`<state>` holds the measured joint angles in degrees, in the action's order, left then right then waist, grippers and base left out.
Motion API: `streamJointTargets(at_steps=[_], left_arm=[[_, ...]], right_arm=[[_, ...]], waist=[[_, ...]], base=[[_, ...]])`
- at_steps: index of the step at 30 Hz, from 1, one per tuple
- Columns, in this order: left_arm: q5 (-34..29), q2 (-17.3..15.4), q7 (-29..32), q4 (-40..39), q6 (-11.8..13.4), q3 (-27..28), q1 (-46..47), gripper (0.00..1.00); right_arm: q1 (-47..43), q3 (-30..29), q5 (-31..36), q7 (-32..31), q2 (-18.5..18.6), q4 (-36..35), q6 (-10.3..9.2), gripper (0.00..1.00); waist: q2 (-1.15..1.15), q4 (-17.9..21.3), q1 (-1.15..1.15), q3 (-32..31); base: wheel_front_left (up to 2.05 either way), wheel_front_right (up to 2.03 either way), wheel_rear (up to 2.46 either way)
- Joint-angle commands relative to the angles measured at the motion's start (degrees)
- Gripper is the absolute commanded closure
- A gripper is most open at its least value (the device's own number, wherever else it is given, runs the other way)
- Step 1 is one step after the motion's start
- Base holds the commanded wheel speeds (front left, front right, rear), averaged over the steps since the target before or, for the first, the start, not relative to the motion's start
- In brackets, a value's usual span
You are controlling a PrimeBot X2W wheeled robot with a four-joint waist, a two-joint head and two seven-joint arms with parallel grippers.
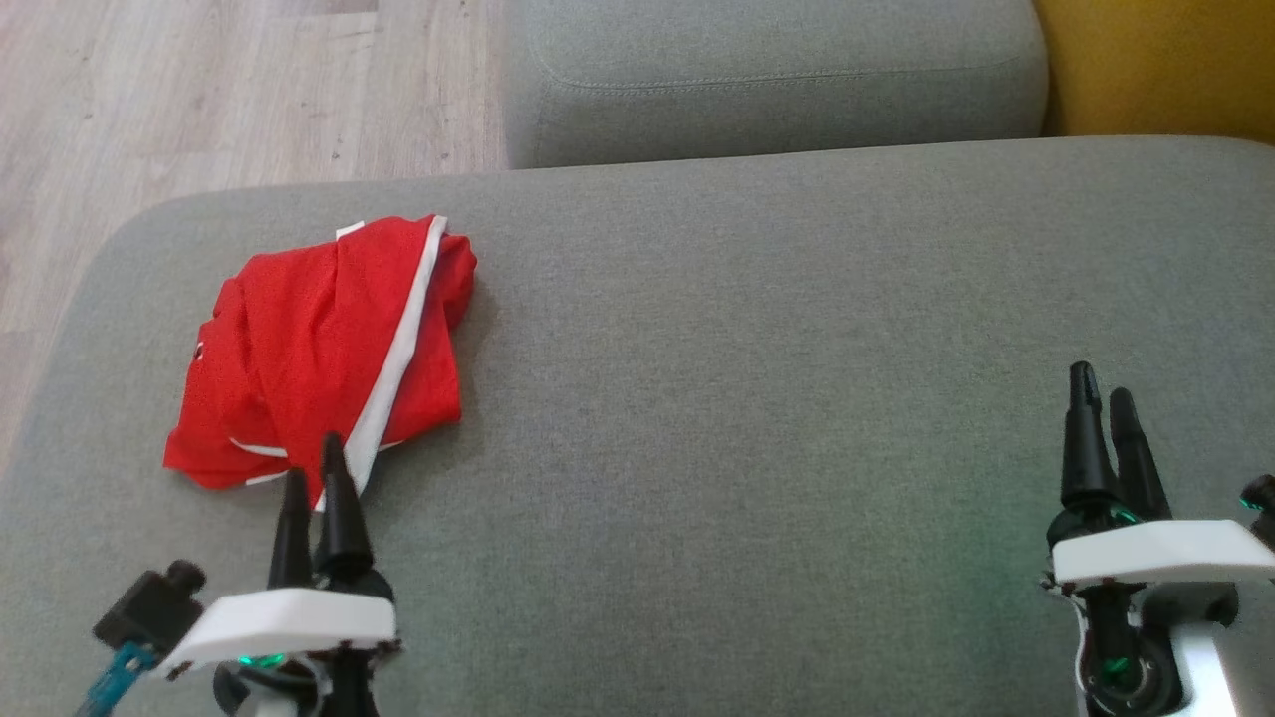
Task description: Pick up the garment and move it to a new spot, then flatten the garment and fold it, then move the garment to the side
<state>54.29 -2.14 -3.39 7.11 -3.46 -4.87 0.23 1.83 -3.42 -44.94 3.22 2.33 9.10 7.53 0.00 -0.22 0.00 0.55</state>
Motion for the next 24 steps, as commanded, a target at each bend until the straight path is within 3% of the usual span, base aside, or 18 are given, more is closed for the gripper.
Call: streamJointTargets(at_steps=[1, 13, 24], left_arm=[[-2.92, -0.45, -0.9, -2.46, 0.4, -0.25, 2.97, 0.0], [-16.77, -0.86, -2.91, -2.05, 0.37, -5.68, 3.89, 0.0], [-26.06, -2.31, -4.76, -2.32, 2.75, -10.19, 4.98, 0.0]], right_arm=[[2.0, 1.2, 2.85, 0.99, 0.34, -2.7, -0.02, 0.0], [1.75, 2.64, 13.84, 3.02, 0.38, -4.18, -0.02, 0.0], [1.48, 3.94, 23.3, 4.88, 0.41, -5.38, -0.03, 0.0]], waist=[[0.0, 0.02, 0.0, -0.01], [0.0, 0.13, 0.0, 0.03], [0.0, 0.2, 0.0, 0.22]], base=[[0.0, 0.0, 0.0], [0.0, 0.0, 0.0], [0.0, 0.0, 0.0]])
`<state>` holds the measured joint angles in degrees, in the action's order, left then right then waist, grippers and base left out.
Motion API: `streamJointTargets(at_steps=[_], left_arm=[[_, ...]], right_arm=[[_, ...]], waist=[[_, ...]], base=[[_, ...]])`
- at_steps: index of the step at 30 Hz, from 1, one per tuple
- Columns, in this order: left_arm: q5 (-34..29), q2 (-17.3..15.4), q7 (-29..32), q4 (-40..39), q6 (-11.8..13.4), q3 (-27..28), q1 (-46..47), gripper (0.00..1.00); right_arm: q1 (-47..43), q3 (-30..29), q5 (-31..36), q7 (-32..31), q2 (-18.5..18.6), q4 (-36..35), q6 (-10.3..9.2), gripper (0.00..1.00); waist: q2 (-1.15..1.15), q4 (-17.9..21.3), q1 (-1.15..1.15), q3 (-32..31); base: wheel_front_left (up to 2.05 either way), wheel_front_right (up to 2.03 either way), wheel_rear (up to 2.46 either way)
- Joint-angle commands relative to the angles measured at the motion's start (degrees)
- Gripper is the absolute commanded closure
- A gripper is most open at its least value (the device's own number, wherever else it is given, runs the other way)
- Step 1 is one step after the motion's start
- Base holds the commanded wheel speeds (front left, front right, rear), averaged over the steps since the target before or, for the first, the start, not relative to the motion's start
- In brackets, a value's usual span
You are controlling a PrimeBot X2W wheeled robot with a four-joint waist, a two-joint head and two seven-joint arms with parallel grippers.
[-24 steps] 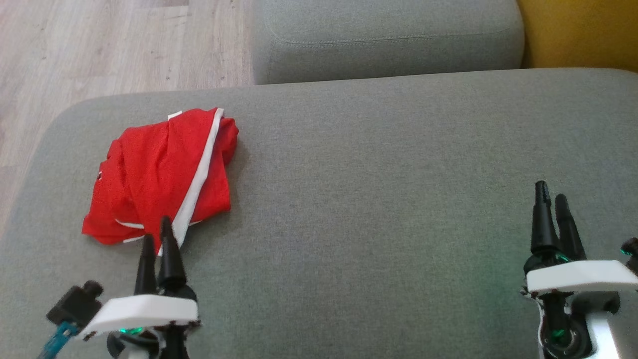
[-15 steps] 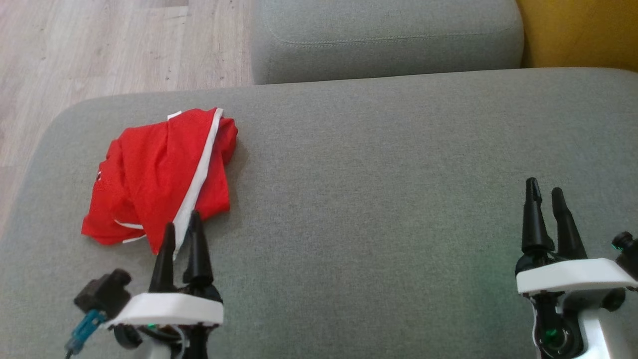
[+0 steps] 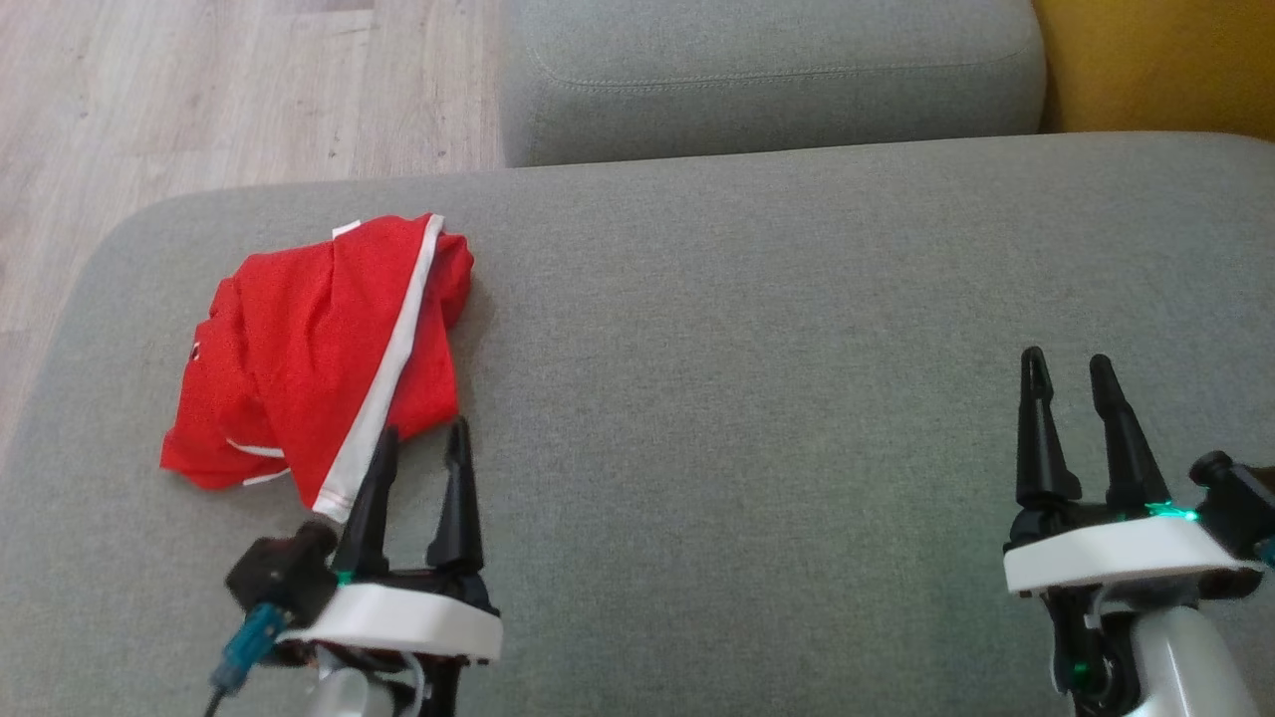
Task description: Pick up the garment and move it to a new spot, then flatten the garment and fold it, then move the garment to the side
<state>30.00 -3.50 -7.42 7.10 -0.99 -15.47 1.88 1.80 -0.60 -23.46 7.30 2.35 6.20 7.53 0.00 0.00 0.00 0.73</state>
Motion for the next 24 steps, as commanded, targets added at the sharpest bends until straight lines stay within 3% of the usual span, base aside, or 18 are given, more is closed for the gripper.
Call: streamJointTargets(at_steps=[1, 24], left_arm=[[-2.64, -1.14, -0.89, -2.26, 0.58, -0.05, 3.49, 0.0], [-21.02, -5.7, -4.75, 0.41, 8.87, -11.22, 7.6, 0.0]], right_arm=[[1.49, 1.19, 2.68, 0.97, 0.4, -2.57, -0.03, 0.0], [0.86, 2.9, 22.33, 4.85, 0.48, -5.06, -0.04, 0.0]], waist=[[0.0, -0.05, 0.0, 0.07], [0.0, -0.8, 0.0, 0.59]], base=[[0.0, 0.0, 0.0], [0.0, 0.0, 0.0]])
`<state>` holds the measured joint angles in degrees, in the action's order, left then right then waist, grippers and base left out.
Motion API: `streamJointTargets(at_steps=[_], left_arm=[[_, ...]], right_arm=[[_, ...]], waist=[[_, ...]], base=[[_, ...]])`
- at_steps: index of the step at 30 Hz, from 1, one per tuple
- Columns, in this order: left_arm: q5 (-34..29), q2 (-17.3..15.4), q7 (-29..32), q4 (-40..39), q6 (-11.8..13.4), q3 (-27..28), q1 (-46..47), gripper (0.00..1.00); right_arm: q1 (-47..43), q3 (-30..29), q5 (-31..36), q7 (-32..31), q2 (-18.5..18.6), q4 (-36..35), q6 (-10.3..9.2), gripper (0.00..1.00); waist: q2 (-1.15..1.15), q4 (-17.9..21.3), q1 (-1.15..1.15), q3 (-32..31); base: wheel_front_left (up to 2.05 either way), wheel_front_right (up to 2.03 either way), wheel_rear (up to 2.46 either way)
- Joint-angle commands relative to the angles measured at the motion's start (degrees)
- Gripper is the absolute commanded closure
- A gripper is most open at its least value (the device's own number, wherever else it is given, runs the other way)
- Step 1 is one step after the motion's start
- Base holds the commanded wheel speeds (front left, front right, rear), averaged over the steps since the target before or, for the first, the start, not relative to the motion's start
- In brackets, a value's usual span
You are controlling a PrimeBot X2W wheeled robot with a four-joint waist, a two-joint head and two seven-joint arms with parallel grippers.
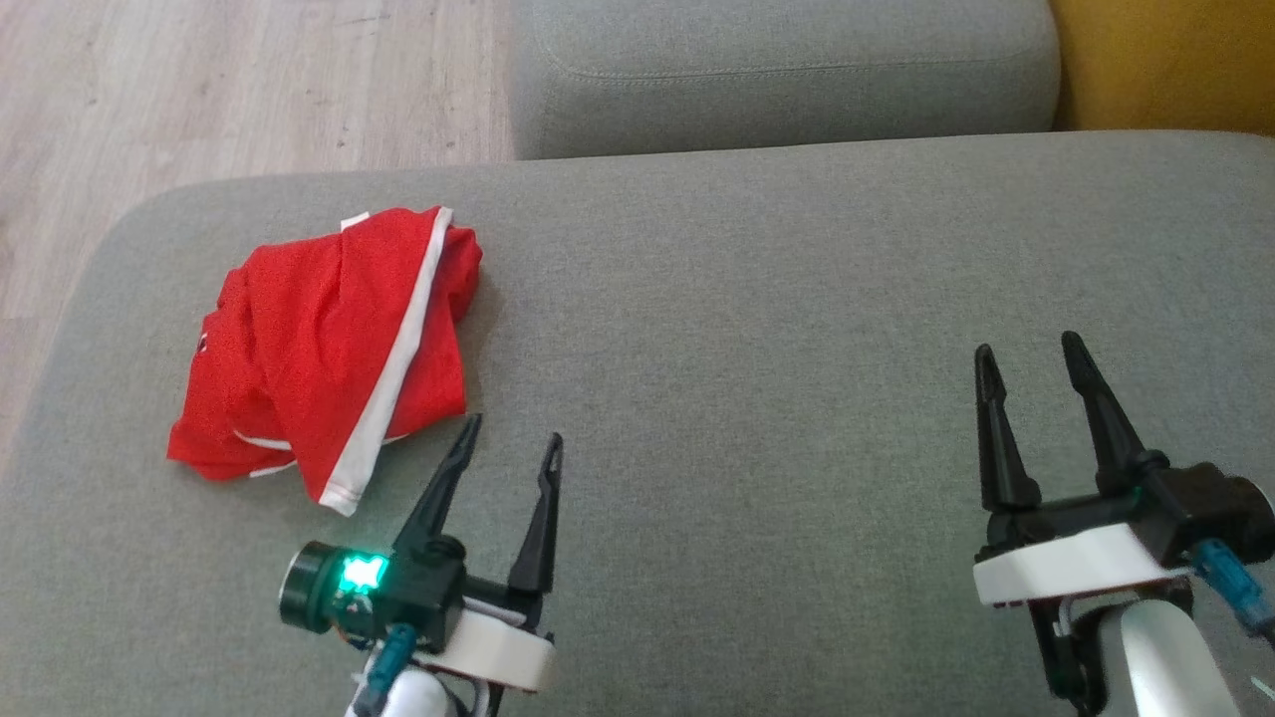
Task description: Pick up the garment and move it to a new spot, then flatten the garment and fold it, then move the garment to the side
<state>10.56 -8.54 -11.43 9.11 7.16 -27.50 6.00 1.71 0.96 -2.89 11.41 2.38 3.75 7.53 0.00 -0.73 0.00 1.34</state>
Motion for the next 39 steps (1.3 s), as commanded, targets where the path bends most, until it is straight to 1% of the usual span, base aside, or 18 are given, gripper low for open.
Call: streamJointTargets(at_steps=[1, 4, 7, 10, 14, 19, 23, 29, 33, 39], left_arm=[[-2.05, -0.7, -0.91, -1.56, 1.11, 0.43, 3.61, 0.0], [-1.21, 0.1, -1.41, -2.21, 1.92, 0.69, 3.37, 0.0], [0.67, 1.27, -1.91, -3.1, 1.71, 2.27, 2.55, 0.0], [2.58, 2.47, -2.41, -3.68, 0.52, 4.78, 1.4, 0.0], [3.38, 3.8, -3.08, -3.38, -1.38, 8.09, -0.15, 0.0], [3.74, 4.94, -3.57, -0.33, -3.28, 11.01, -1.38, 0.0], [4.19, 5.35, -3.57, 3.21, -4.53, 11.71, -1.4, 0.0], [4.58, 5.57, -3.57, 6.27, -5.07, 12.11, -0.89, 0.0], [4.79, 5.63, -3.57, 7.01, -5.33, 12.32, -0.57, 0.0], [5.5, 5.65, -3.57, 6.65, -5.09, 12.07, -0.33, 0.0]], right_arm=[[0.9, 1.41, 2.59, 0.91, 0.45, -2.66, -0.04, 0.0], [0.71, 1.31, 3.98, 1.42, 0.46, -2.51, -0.04, 0.0], [0.39, 1.1, 3.39, 1.93, 0.47, -1.83, -0.04, 0.0], [-0.04, 0.34, -0.34, 2.43, 0.48, -0.27, -0.04, 0.0], [-0.34, -0.19, -4.59, 3.1, 0.49, 2.54, -0.04, 0.0], [-0.6, 0.56, -8.21, 3.59, 0.5, 6.34, -0.04, 0.0], [-0.31, 1.04, -9.44, 3.59, 0.5, 9.94, -0.04, 0.0], [0.46, 1.27, -10.1, 3.59, 0.5, 11.84, -0.04, 0.0], [0.78, 1.27, -10.37, 3.59, 0.5, 12.67, -0.04, 0.0], [1.11, 1.04, -10.47, 3.59, 0.5, 13.1, -0.04, 0.0]], waist=[[0.0, -0.15, 0.0, -0.07], [0.0, -0.35, 0.0, -0.17], [0.0, -0.49, 0.0, -0.27], [0.0, -0.51, 0.0, -0.35], [0.0, -0.41, 0.0, -0.53], [0.0, -0.25, 0.0, -0.71], [0.0, -0.05, 0.0, -0.79], [0.0, 0.08, 0.0, -0.77], [0.0, 0.07, 0.0, -0.83], [0.0, -0.15, 0.0, -0.82]], base=[[0.0, 0.0, 0.0], [0.0, 0.0, 0.0], [0.0, 0.0, 0.0], [0.0, 0.0, 0.0], [0.0, 0.0, 0.0], [0.0, 0.0, 0.0], [0.0, 0.0, 0.0], [0.0, 0.0, 0.0], [0.0, 0.0, 0.0], [0.0, 0.0, 0.0]])
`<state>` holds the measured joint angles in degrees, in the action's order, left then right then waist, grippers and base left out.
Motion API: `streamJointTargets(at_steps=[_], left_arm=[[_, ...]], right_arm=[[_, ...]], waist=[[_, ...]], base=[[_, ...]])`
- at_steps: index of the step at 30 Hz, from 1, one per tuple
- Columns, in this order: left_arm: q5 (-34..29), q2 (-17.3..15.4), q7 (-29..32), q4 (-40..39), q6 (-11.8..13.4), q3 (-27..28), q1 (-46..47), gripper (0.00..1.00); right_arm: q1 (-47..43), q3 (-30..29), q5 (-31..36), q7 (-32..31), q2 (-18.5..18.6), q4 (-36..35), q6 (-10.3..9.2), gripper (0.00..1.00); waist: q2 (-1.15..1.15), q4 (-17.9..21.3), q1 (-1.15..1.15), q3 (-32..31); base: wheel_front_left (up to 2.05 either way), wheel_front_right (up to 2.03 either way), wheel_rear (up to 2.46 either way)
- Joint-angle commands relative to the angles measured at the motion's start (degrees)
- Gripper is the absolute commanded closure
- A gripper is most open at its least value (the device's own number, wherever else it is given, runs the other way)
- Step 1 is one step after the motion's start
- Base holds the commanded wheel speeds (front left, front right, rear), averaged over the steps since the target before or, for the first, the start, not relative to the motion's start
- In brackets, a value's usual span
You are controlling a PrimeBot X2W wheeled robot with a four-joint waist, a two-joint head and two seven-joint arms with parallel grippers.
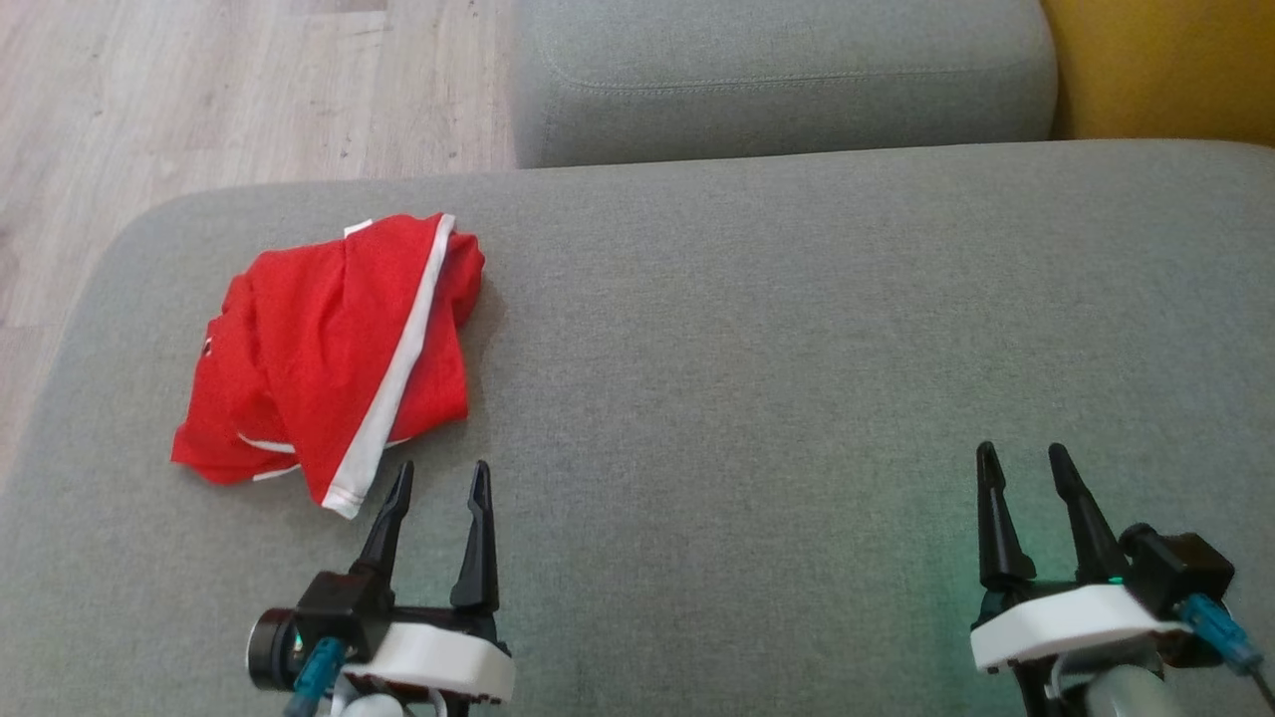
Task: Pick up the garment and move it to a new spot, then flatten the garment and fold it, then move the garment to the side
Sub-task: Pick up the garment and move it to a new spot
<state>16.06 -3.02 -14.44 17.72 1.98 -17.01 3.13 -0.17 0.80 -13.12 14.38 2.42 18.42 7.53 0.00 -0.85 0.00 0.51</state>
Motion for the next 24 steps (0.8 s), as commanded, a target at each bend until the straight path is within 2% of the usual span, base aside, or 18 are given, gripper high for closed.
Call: streamJointTargets(at_steps=[1, 9, 24], left_arm=[[0.06, 0.12, -0.56, -1.99, 0.09, 1.53, 2.56, 0.0], [0.03, 0.13, -0.56, -1.99, 0.44, 2.05, 2.54, 0.0], [-2.26, 0.13, -0.56, -1.74, 0.07, 5.85, 0.21, 0.0]], right_arm=[[3.05, 1.15, -0.25, 0.62, 0.45, -1.55, -0.04, 0.0], [2.64, 2.81, 0.08, 0.62, 0.45, -2.02, -0.04, 0.0], [1.01, 7.29, -0.22, 0.62, 0.45, -2.6, -0.04, 0.0]], waist=[[0.0, -0.15, 0.0, 0.0], [0.0, -3.28, 0.0, -0.6], [0.0, -13.73, 0.0, -2.63]], base=[[0.0, 0.0, 0.0], [0.0, 0.0, 0.0], [0.0, 0.0, 0.0]])
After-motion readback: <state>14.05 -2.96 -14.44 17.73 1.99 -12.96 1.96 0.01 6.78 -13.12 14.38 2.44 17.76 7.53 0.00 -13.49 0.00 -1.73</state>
